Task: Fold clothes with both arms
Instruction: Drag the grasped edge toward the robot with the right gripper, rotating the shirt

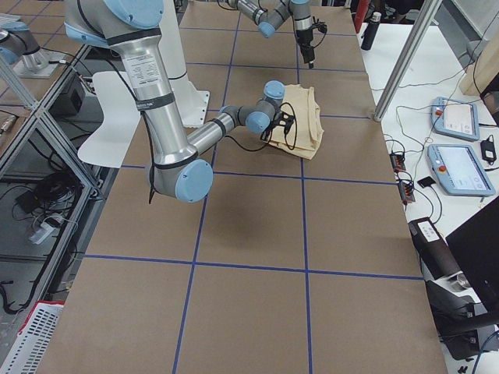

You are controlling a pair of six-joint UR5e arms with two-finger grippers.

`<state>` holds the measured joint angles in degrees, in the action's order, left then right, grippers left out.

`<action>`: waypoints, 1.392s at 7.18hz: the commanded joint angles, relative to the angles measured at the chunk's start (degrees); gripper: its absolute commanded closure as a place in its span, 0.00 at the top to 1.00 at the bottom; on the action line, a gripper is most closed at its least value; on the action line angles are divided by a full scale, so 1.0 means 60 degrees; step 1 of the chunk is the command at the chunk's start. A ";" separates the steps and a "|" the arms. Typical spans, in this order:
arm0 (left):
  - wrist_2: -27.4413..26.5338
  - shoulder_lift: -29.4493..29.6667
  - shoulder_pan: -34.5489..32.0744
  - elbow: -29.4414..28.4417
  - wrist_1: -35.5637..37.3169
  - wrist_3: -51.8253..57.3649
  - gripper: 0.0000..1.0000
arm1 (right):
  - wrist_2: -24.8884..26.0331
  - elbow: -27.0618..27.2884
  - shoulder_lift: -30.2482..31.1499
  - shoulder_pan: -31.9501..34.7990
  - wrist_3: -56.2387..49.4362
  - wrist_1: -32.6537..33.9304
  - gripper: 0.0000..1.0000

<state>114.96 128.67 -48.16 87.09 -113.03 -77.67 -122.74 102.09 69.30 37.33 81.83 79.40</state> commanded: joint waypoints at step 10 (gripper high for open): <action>-0.0014 -0.0219 -0.0060 0.0103 0.0000 0.0114 0.91 | -0.1760 0.2496 0.1327 -0.2368 0.0234 0.4036 0.00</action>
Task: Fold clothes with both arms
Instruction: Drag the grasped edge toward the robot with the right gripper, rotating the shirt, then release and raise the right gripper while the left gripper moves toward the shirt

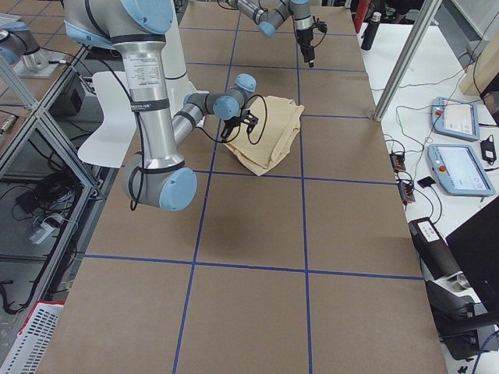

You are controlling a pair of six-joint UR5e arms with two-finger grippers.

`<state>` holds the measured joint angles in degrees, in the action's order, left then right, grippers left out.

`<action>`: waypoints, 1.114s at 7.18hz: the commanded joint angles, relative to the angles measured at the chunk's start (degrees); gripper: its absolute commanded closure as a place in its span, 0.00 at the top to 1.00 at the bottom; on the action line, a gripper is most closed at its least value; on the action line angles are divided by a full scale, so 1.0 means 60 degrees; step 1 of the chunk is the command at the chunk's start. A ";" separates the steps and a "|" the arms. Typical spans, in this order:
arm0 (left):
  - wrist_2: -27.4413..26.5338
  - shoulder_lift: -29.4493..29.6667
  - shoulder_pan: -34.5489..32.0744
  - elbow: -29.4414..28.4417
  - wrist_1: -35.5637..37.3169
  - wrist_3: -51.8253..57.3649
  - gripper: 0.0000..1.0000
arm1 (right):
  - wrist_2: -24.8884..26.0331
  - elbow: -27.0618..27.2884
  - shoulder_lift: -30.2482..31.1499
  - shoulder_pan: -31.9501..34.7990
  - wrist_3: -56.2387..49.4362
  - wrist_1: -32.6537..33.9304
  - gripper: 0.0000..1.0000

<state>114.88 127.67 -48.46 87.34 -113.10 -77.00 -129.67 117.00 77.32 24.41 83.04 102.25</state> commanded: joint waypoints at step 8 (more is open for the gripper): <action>0.0014 -0.0419 -0.0068 0.0561 0.0026 0.0001 0.93 | -0.0653 -0.0062 -0.0887 -0.0179 0.1908 0.0243 1.00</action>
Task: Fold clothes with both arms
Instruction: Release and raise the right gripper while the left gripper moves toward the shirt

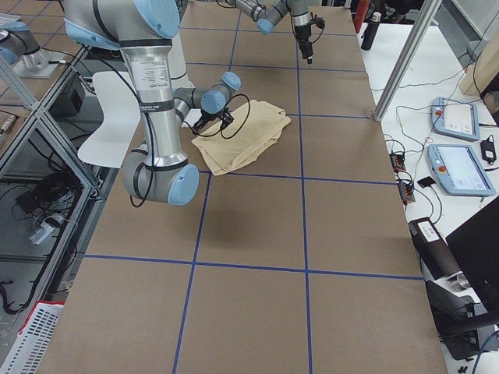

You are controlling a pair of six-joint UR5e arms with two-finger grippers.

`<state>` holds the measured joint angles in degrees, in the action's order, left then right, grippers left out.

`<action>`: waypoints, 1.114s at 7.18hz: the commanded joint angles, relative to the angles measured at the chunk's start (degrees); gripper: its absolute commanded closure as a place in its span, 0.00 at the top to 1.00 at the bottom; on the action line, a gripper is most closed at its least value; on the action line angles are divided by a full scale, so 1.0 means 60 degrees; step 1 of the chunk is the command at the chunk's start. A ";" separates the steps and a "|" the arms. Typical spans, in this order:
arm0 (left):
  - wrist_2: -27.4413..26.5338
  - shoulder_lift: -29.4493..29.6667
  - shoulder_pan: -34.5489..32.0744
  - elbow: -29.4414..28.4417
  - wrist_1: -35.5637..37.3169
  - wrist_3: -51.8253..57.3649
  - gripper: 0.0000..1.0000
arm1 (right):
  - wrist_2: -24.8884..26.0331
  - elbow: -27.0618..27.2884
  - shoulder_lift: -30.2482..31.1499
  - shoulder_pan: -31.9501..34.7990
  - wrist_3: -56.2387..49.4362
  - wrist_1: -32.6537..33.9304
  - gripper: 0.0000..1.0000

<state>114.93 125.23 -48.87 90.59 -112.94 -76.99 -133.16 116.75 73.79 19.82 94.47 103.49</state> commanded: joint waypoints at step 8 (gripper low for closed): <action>-0.1672 -0.0965 0.3991 0.2070 -0.0684 -0.4007 0.95 | 0.0630 -0.0590 -0.0975 0.4003 -0.4916 -0.0139 1.00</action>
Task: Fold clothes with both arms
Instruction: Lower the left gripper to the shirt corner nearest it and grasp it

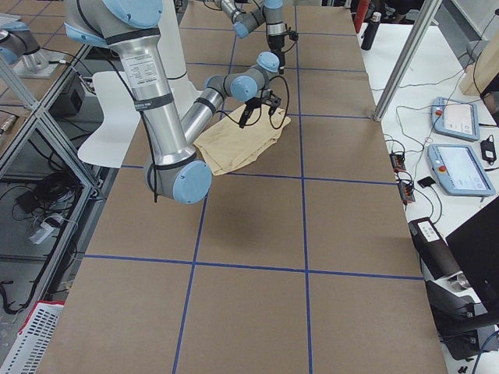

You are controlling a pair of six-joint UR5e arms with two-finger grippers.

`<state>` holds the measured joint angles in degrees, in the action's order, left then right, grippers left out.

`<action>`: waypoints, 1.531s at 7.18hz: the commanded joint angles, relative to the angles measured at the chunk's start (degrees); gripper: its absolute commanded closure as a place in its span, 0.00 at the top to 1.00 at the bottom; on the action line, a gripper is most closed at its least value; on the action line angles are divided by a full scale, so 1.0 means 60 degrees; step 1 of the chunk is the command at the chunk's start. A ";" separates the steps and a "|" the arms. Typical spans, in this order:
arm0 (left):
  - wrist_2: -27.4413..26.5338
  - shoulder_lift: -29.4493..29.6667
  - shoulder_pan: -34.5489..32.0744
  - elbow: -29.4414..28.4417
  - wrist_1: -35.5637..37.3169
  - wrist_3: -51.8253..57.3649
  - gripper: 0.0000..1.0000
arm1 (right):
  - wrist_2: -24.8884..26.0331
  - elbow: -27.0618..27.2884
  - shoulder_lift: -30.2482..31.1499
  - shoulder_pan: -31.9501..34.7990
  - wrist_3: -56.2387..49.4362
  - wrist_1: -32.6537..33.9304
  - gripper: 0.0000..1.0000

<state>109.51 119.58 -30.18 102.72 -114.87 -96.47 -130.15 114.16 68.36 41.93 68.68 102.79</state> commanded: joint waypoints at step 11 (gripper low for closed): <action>-0.1538 -0.0169 0.1691 -0.0860 -0.0323 -0.0725 0.91 | 0.0130 -0.0424 -0.0246 0.0717 -0.0650 -0.0915 1.00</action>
<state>100.39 118.45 -19.61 98.30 -116.87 -101.99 -129.37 111.62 66.88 46.21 64.77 97.30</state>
